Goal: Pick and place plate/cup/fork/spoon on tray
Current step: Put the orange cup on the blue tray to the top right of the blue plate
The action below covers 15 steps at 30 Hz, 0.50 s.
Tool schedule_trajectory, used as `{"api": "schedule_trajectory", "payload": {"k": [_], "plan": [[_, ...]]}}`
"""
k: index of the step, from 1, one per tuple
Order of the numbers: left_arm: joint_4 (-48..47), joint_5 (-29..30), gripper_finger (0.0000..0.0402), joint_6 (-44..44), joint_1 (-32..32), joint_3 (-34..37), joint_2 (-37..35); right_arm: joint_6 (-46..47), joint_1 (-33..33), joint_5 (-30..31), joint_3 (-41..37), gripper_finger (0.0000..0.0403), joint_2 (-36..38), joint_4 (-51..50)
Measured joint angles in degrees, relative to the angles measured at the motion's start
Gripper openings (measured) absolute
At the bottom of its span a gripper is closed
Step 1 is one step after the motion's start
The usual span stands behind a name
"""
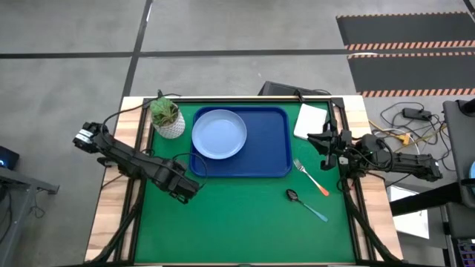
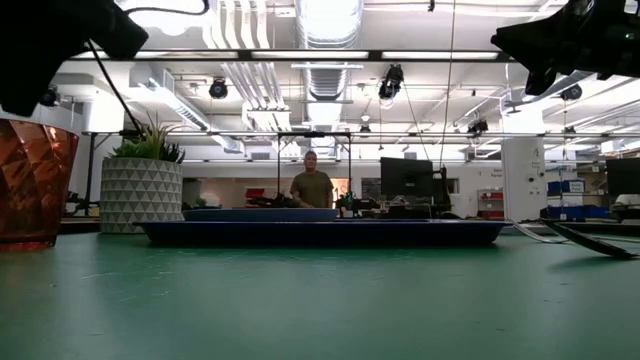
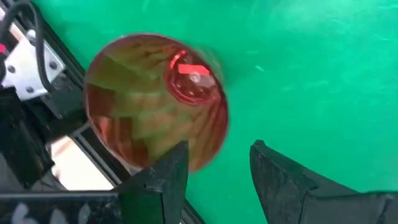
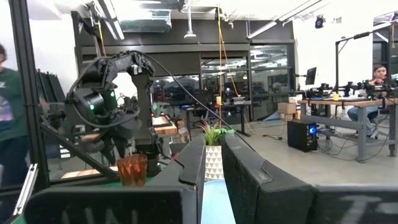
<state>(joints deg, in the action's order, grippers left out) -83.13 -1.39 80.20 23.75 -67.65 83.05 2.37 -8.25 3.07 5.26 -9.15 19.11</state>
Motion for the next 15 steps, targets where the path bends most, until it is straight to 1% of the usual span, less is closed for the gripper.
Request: {"api": "schedule_trajectory", "payload": {"k": [3,6,9,13,15], "plan": [[0.3,-0.1,0.0143,0.0,0.0,2.6,0.1,0.1,0.0,0.0,0.0,0.0043,0.0,0.0],[2.6,-1.4,0.0122,0.0,0.0,4.9,0.1,0.1,0.0,0.0,0.0,0.0043,0.0,0.0],[3.4,-1.7,0.0087,0.0,0.0,6.1,0.2,0.1,0.0,0.0,0.0,0.0043,0.0,0.0],[3.5,-1.7,0.0024,0.4,0.0,5.8,0.2,0.0,0.0,0.0,0.0,0.0043,0.0,0.0],[3.8,-2.0,0.0007,0.5,0.0,5.2,0.2,0.0,0.0,0.0,0.0,0.0043,0.0,0.0]]}}
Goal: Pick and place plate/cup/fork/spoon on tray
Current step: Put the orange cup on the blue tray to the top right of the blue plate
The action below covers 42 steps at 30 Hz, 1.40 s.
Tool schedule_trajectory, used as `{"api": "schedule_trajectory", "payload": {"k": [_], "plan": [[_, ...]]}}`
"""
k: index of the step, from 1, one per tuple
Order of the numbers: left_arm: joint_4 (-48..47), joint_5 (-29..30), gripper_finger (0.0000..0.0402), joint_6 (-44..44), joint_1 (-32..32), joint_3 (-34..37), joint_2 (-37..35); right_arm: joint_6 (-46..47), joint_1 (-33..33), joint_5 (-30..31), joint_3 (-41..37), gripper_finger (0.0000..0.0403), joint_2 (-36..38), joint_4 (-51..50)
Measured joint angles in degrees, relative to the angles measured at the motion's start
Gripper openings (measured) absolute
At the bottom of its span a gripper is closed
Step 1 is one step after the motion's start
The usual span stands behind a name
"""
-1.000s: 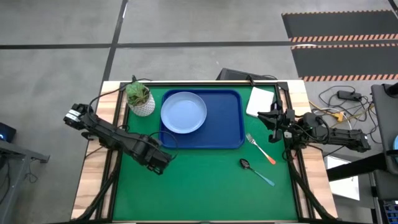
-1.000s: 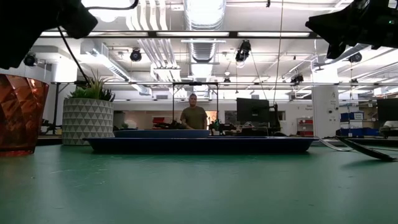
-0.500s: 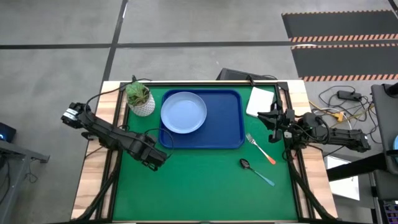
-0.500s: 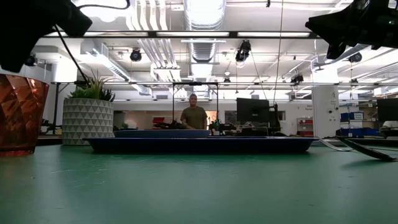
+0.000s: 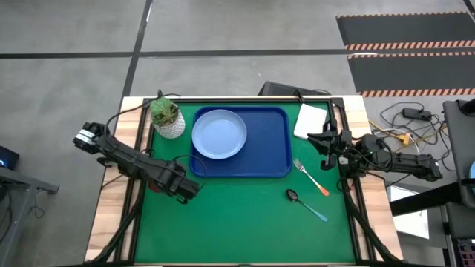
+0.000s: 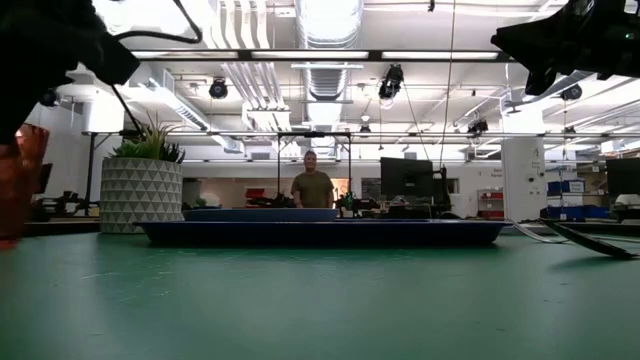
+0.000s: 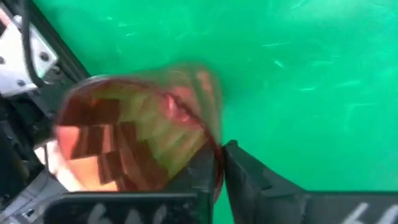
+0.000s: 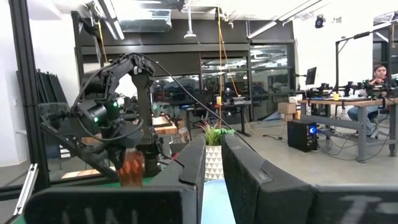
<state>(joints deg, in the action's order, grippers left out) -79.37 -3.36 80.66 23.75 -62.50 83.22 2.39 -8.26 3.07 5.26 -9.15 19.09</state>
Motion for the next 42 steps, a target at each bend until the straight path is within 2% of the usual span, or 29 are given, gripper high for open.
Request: {"api": "schedule_trajectory", "payload": {"k": [8,17,22,26,30,35,38,42], "plan": [[1.1,1.5,0.0002,-0.9,0.0,-7.2,1.1,0.0,0.0,0.0,0.0,0.0043,0.0,0.0],[4.1,12.8,0.0001,-11.7,-2.2,-25.2,9.9,0.2,0.0,0.0,0.2,0.0043,0.0,-0.5],[3.9,13.6,0.0001,-24.3,-5.5,-36.8,18.6,0.2,0.0,-0.2,3.1,0.0043,0.0,-5.0],[3.8,13.6,0.0000,-35.9,-8.4,-46.0,25.5,0.2,0.0,-0.2,7.0,0.0043,0.1,-13.0],[3.7,13.9,0.0000,-43.8,-11.5,-53.6,30.3,0.2,0.0,-0.3,12.3,0.0043,0.1,-22.8],[3.9,14.2,0.0000,-53.8,-15.6,-60.1,33.5,2.7,0.0,-0.1,17.7,0.0043,0.2,-35.1],[4.8,14.6,0.0000,-56.9,-18.8,-63.3,34.7,3.9,0.0,-0.1,18.9,0.0043,0.9,-36.3],[10.3,14.9,0.0000,-61.5,-22.5,-63.7,35.3,3.6,0.0,-0.1,19.0,0.0043,2.7,-36.4]]}}
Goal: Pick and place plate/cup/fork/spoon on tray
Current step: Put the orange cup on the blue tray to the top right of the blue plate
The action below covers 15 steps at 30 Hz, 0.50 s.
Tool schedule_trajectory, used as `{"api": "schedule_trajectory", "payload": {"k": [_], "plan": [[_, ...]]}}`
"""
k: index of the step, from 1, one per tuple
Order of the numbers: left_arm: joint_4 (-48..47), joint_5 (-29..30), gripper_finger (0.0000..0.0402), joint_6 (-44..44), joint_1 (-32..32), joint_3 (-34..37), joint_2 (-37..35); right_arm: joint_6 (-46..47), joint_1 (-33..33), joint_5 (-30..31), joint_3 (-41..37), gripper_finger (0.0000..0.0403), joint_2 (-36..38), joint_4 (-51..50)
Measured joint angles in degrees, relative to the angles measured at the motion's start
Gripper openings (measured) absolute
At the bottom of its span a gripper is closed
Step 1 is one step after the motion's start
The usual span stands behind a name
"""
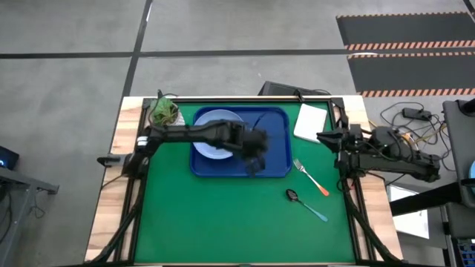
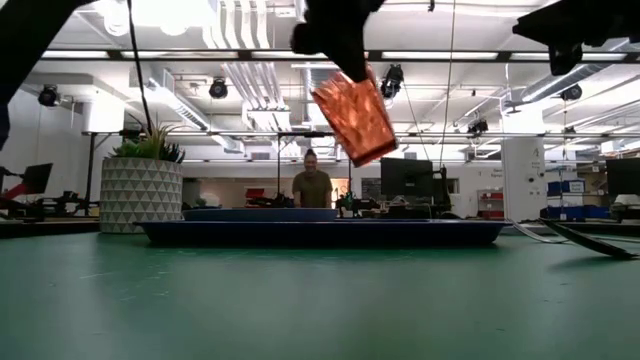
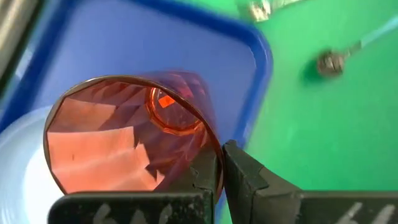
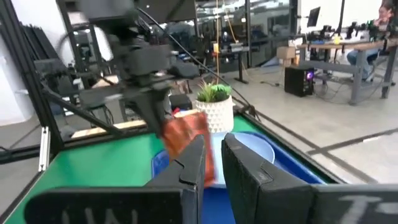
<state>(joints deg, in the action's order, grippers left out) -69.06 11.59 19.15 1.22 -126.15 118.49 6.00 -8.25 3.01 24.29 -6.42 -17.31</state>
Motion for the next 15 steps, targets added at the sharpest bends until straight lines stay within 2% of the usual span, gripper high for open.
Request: {"api": "schedule_trajectory", "payload": {"k": [8,15], "plan": [[14.2,1.5,0.0000,-9.8,-5.0,0.1,3.6,-1.8,0.0,0.0,0.0,0.0043,4.0,-0.8],[16.5,1.6,0.0000,-12.5,-9.5,0.1,8.3,-2.9,0.0,0.0,0.0,0.0043,4.8,-1.5]]}}
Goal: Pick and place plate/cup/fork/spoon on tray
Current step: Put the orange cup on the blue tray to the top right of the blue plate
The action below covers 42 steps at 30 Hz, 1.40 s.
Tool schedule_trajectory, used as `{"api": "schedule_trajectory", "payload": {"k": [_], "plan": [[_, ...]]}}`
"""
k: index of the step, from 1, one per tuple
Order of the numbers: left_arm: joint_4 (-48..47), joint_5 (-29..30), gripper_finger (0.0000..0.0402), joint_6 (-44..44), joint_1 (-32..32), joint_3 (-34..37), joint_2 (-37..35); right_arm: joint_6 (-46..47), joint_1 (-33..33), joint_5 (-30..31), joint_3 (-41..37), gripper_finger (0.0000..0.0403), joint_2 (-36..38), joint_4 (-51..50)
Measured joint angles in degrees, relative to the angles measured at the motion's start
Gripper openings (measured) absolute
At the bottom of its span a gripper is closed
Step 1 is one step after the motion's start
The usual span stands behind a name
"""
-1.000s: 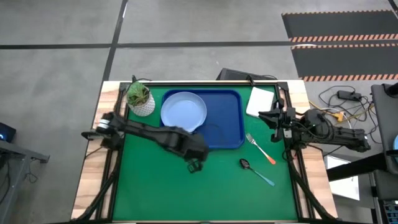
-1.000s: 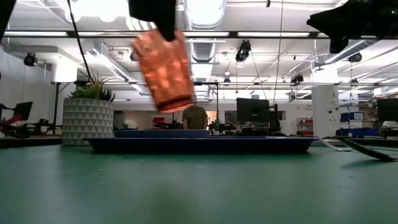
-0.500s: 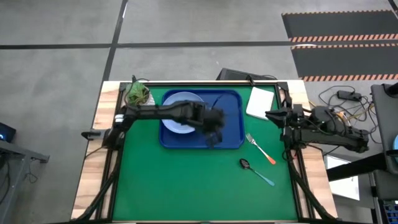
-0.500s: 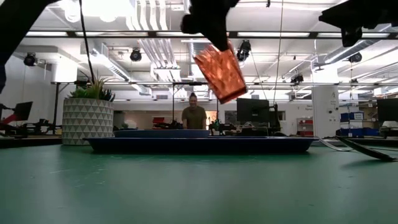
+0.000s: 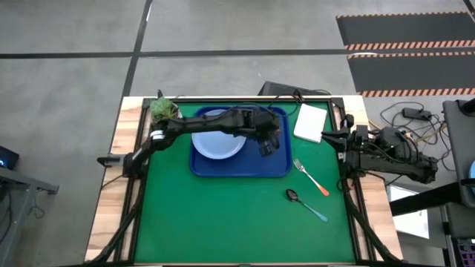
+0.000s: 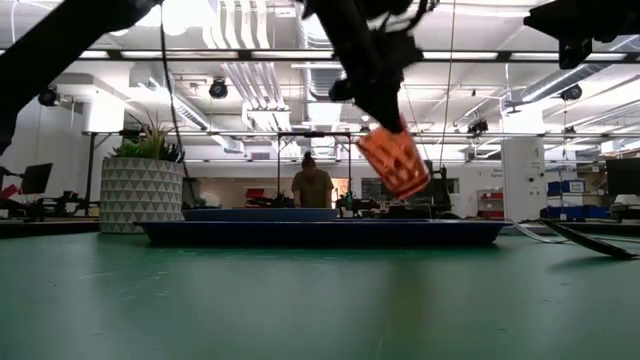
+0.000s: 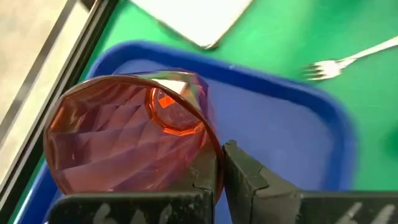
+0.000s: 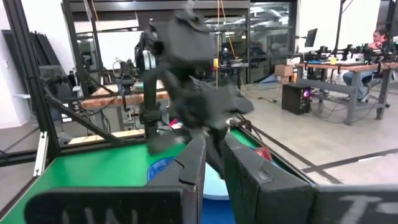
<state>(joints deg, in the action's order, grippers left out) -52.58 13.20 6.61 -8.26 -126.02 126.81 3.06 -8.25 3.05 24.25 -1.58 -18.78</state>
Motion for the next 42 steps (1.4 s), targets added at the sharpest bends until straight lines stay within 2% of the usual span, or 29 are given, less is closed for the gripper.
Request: {"api": "schedule_trajectory", "payload": {"k": [14,23,31,42], "plan": [[-3.0,2.2,0.0000,0.7,-8.0,0.4,1.4,-0.1,0.0,0.0,0.0,0.0043,0.0,0.3],[-3.9,2.1,0.0000,2.0,-8.3,4.1,1.4,0.1,0.0,0.0,0.0,0.0043,0.0,0.5],[-3.5,2.1,0.0002,2.1,-8.3,4.0,1.4,0.1,0.0,0.0,0.1,0.0043,0.0,0.6],[-3.4,2.1,0.0043,3.6,-8.4,4.0,1.4,0.3,0.0,0.0,0.1,0.0043,0.0,0.6]]}}
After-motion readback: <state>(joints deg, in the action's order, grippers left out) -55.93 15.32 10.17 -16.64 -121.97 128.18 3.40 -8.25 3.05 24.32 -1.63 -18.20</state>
